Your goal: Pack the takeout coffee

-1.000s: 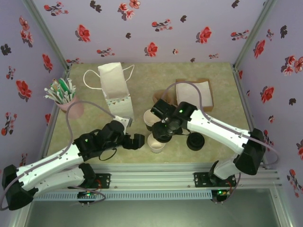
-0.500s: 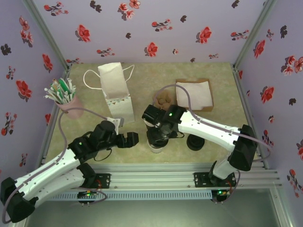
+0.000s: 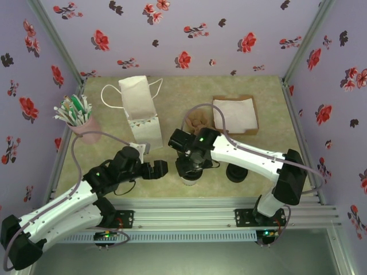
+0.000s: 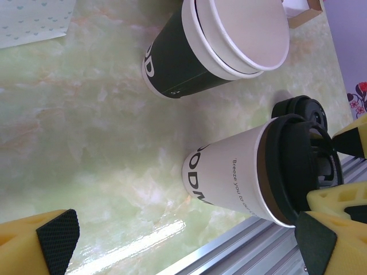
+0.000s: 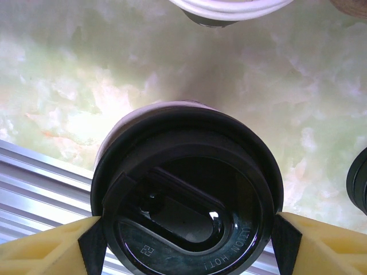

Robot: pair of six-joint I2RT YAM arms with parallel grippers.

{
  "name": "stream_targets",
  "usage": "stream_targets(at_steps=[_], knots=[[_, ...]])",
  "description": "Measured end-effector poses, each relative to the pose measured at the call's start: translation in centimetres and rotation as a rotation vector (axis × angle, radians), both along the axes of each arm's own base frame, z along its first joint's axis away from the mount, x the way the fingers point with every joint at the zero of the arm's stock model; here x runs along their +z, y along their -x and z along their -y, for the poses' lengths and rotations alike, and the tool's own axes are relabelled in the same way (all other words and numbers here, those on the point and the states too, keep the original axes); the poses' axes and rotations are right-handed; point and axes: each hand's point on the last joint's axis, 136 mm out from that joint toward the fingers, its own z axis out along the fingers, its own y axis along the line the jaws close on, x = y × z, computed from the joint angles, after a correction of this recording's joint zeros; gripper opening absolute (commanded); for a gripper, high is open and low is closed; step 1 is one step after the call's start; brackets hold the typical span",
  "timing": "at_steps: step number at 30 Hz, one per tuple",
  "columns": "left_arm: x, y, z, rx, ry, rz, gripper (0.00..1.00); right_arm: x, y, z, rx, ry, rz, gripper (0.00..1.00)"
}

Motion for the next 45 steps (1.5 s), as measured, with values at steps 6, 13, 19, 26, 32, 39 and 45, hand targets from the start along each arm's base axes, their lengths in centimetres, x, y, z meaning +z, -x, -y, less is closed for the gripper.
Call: stream_targets(at_steps=[6,13,19,26,32,39,45], knots=[[0.00,-0.01,-0.01,0.000,0.000,0.000,0.99,-0.12,-0.12,-0.43,0.003,0.006,-0.002,0.76],[-0.47,0.06,-0.20,0.003,-0.006,-0.006,0.99,-0.05,-0.13,-0.59,0.006,0.007,-0.001,0.76],[-0.46,0.09,-0.15,0.001,-0.004,-0.006,0.99,-0.23,0.16,-0.46,0.012,0.021,-0.007,0.76],[-0.48,0.14,-0.13,-0.002,-0.002,-0.008,0.99,-0.21,0.39,-0.44,0.019,0.028,-0.010,0.76],[-0.47,0.14,-0.12,-0.002,-0.002,-0.008,0.99,-0.35,0.27,-0.61,0.018,0.034,-0.011,0.76],[-0.58,0.14,-0.13,-0.002,-0.003,-0.009,0.99,-0.35,0.10,-0.74,0.017,0.038,-0.007,0.76],[-0.57,0.10,-0.16,0.000,-0.002,-0.008,0.99,-0.66,0.16,-0.79,0.020,0.048,-0.012,0.76]])
